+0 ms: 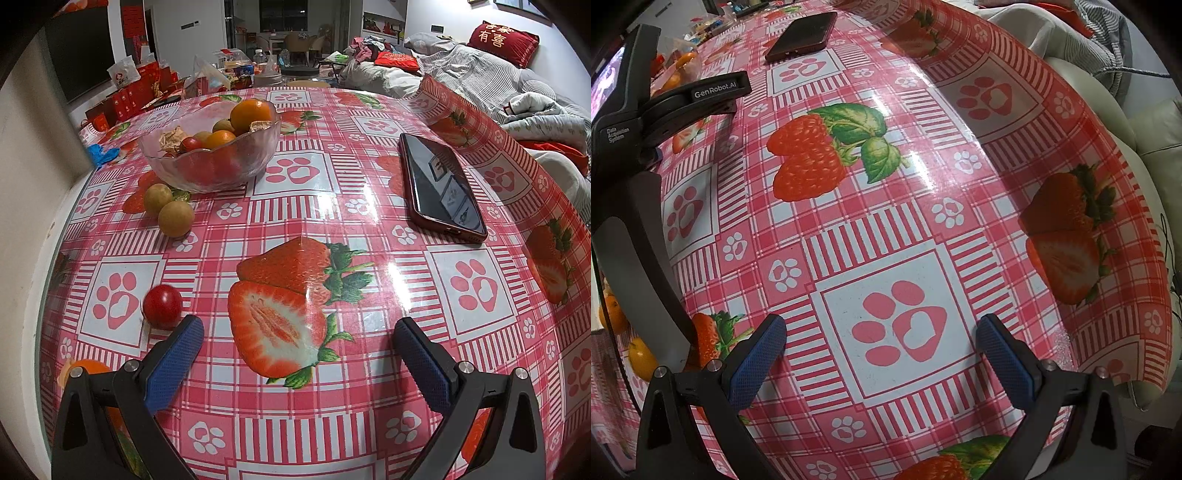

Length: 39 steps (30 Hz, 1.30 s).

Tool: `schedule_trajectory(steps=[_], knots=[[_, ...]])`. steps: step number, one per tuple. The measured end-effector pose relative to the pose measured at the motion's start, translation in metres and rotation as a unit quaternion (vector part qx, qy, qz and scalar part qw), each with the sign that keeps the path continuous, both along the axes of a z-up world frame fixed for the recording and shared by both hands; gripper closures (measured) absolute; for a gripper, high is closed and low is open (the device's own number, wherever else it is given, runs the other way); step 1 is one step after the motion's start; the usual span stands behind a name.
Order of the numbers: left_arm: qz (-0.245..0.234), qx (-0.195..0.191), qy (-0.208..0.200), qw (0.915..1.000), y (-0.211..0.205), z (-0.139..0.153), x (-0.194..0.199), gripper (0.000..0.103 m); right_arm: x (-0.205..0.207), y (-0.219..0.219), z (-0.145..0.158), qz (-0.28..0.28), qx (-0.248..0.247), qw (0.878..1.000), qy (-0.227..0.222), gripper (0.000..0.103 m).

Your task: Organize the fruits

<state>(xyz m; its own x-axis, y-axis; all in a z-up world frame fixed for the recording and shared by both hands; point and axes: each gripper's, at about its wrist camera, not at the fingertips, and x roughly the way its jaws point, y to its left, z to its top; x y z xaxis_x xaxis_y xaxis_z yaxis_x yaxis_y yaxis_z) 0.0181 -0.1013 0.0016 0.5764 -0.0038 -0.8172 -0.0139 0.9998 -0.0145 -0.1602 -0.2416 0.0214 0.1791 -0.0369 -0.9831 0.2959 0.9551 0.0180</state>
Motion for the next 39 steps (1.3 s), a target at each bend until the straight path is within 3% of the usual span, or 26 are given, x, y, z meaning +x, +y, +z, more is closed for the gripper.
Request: schedule_trajectory(steps=[39], knots=[[0.0,0.0,0.0,1.0,-0.0003,-0.0001,-0.0005,0.0,0.0001,-0.0001,-0.0011,0.008,0.002,1.0,0.0,0.0]])
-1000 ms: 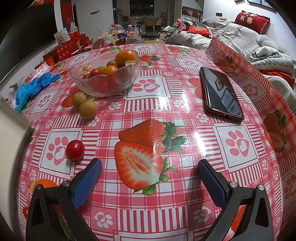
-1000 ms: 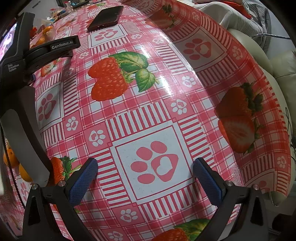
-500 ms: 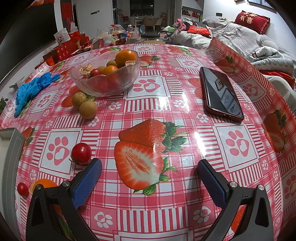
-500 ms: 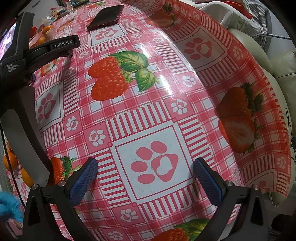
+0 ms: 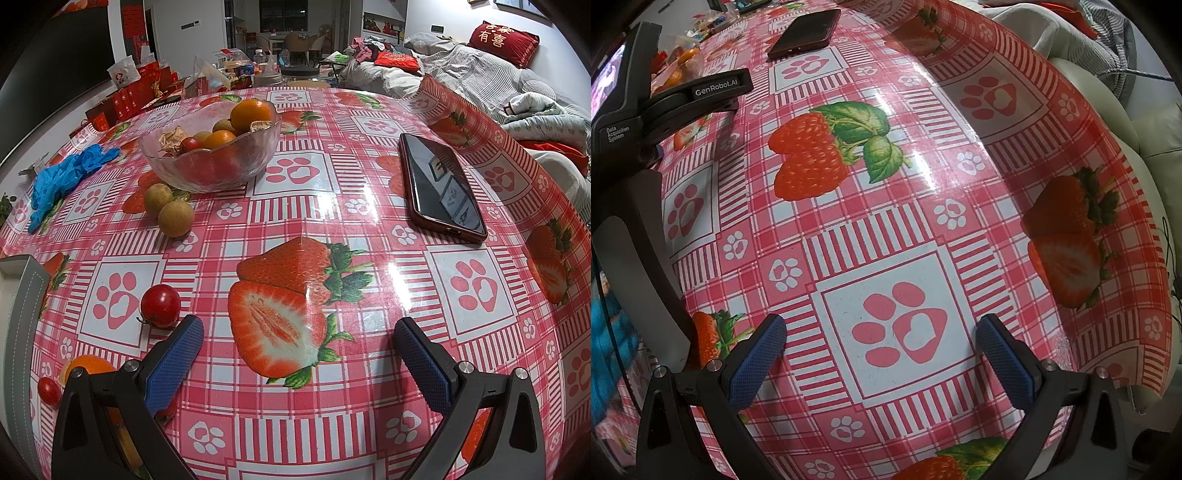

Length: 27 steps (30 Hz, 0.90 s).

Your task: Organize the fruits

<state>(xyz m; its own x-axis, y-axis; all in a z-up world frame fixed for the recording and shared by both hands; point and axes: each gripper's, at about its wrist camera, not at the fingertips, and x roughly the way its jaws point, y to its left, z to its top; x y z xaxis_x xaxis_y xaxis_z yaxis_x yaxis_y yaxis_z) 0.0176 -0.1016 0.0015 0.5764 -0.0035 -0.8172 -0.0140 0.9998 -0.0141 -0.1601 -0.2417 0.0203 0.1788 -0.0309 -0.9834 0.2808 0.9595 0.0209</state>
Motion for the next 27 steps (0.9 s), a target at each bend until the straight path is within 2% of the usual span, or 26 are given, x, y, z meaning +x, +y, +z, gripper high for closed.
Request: schedule_trajectory(steps=[13,15,18,19,23,27], knots=[[-0.005,0.003,0.005,1.0,-0.001,0.0,0.0,0.0,0.006,-0.001,-0.001,0.01,0.005,1.0,0.016,0.0],[-0.019,0.002,0.037,0.9991,0.0,0.001,0.006,0.0,0.007,-0.002,-0.002,0.013,0.006,1.0,0.016,0.0],[-0.061,0.008,0.096,0.9935,-0.005,0.006,0.01,0.0,0.007,-0.001,-0.002,0.021,0.005,1.0,0.012,0.0],[-0.08,0.005,0.098,0.992,-0.005,0.015,0.005,0.0,0.007,-0.001,-0.002,0.023,0.005,1.0,0.011,0.0],[-0.11,0.005,0.062,0.992,0.011,0.057,-0.029,0.0,0.007,-0.001,-0.002,0.029,0.005,1.0,0.009,0.0],[-0.08,0.006,0.105,0.9913,0.056,0.065,-0.071,0.0,0.007,-0.001,-0.002,0.03,0.004,1.0,0.006,0.0]])
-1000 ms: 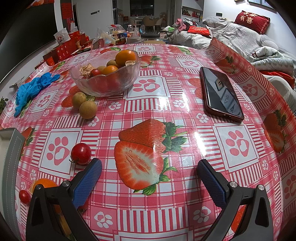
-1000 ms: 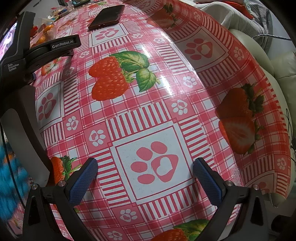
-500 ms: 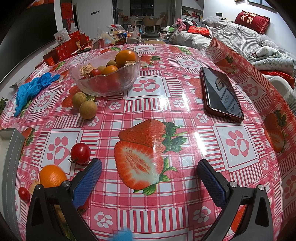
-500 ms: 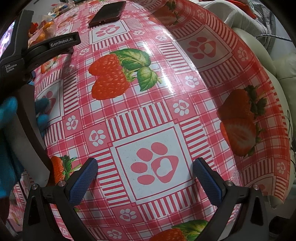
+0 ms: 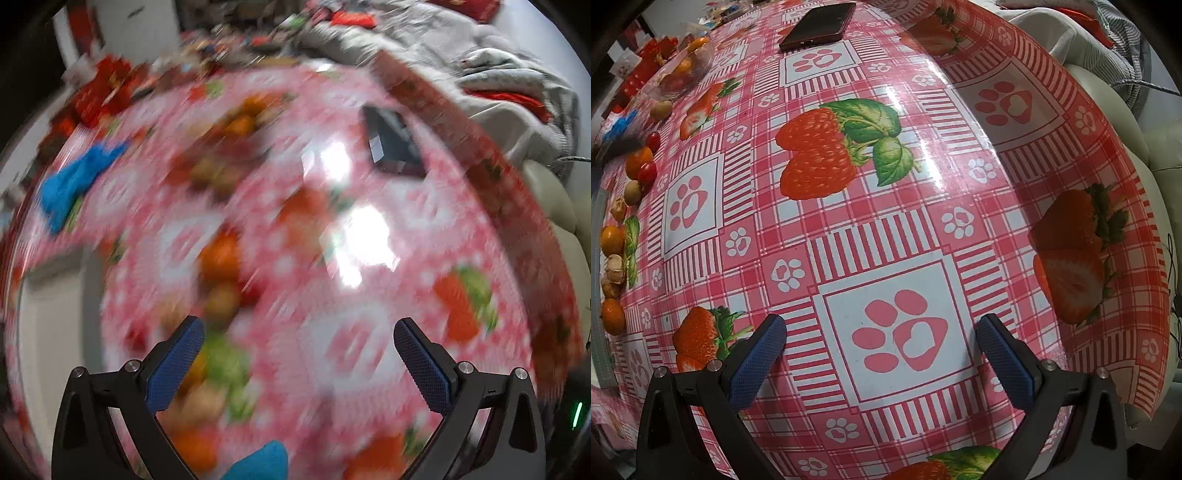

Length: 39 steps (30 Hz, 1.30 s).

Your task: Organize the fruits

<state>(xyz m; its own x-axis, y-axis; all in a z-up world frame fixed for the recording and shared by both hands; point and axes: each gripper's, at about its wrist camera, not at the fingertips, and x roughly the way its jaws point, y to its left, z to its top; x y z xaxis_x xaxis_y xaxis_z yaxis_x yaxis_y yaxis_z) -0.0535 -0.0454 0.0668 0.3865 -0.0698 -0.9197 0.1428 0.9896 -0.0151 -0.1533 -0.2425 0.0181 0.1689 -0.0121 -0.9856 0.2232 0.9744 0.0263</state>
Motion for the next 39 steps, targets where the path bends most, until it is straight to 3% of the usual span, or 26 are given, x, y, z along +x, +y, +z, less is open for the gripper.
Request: schedule_trajectory(steps=[6,11,15,19,24,28,30,32,37,39], knots=[[0.059,0.031,0.057,0.9961,0.052,-0.034,-0.041,0.0,-0.005,0.001,0.001,0.002,-0.003,1.0,-0.014,0.0],[0.093,0.024,0.094,0.991,0.076,-0.066,-0.036,0.0,-0.011,0.001,0.002,0.001,-0.002,1.0,-0.012,0.0],[0.095,0.009,0.093,0.9911,0.084,-0.072,-0.031,0.0,-0.005,0.001,0.001,0.001,0.0,1.0,0.0,0.0],[0.095,0.003,0.067,0.9932,0.087,-0.074,-0.039,0.0,0.002,0.0,0.0,0.003,0.001,1.0,0.009,0.0],[0.084,0.011,0.124,0.9886,0.085,-0.078,-0.035,0.002,0.012,-0.002,-0.001,0.003,0.002,1.0,0.019,0.0],[0.086,0.003,0.124,0.9886,0.09,-0.07,-0.03,0.023,0.026,-0.002,-0.004,0.009,0.005,0.999,0.045,0.0],[0.08,0.002,0.125,0.9889,0.09,-0.063,-0.025,0.052,0.033,-0.001,-0.005,0.017,0.008,0.998,0.064,0.0],[0.071,0.001,0.133,0.9886,0.089,-0.057,-0.02,0.066,0.042,0.001,-0.006,0.028,0.012,0.997,0.077,0.0],[0.086,-0.022,0.158,0.9835,0.096,-0.041,-0.02,0.069,0.059,0.013,0.007,0.047,0.056,0.994,0.077,0.0],[0.086,-0.026,0.158,0.9834,0.101,-0.027,-0.025,0.088,0.069,0.023,0.012,0.057,0.084,0.992,0.073,0.0]])
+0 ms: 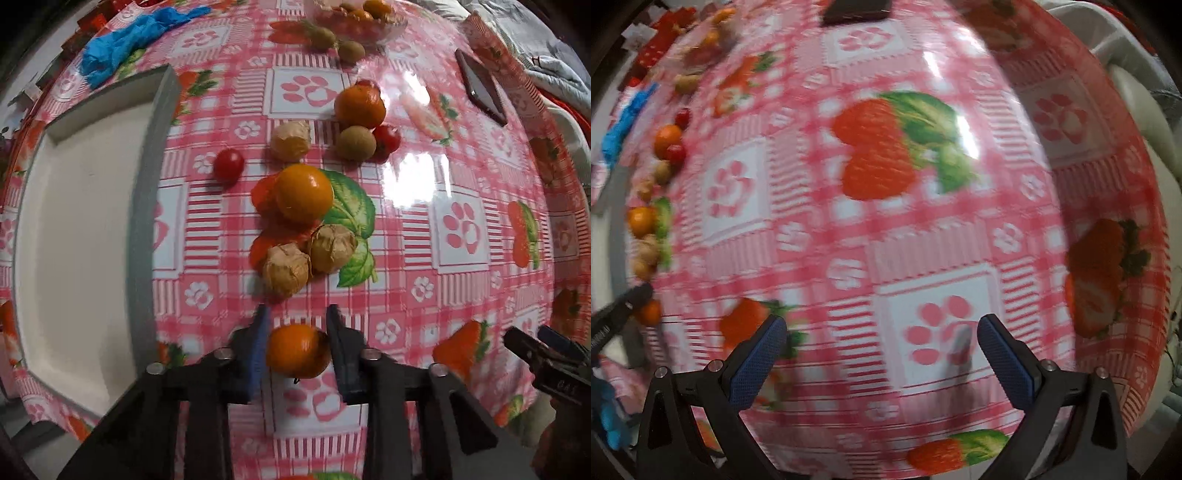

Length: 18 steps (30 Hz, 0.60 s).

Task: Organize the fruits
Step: 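Grasp an orange with the right tool while the left tool approaches another orange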

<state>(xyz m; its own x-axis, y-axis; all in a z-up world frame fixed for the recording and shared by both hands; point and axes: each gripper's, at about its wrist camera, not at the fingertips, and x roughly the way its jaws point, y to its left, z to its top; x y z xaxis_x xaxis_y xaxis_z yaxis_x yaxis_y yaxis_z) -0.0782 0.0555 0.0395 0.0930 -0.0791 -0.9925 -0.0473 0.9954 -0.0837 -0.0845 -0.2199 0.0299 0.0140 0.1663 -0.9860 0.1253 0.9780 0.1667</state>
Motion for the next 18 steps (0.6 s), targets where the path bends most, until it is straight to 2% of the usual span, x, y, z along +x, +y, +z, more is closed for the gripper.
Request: schedule_trajectory(steps=[4,7,12,16,18], knots=[[-0.007,-0.015,-0.007,0.9998,0.028,0.041,-0.016,0.088,0.027,0.04,0.011,0.044,0.03,0.999,-0.012,0.0],[-0.014,-0.019,-0.011,0.9996,0.044,0.055,-0.016,0.088,0.047,0.076,0.023,0.064,0.058,0.996,-0.029,0.0],[-0.035,-0.021,-0.012,0.9991,0.068,0.054,-0.015,0.088,0.08,0.137,0.019,0.083,0.073,0.993,-0.04,0.0],[-0.057,-0.019,-0.015,0.9981,0.08,0.051,-0.018,0.088,0.082,0.184,0.007,0.102,0.072,0.991,-0.036,0.002],[-0.073,-0.02,-0.014,0.997,0.083,0.051,-0.022,0.088,0.084,0.194,0.004,0.118,0.065,0.99,-0.032,0.008]])
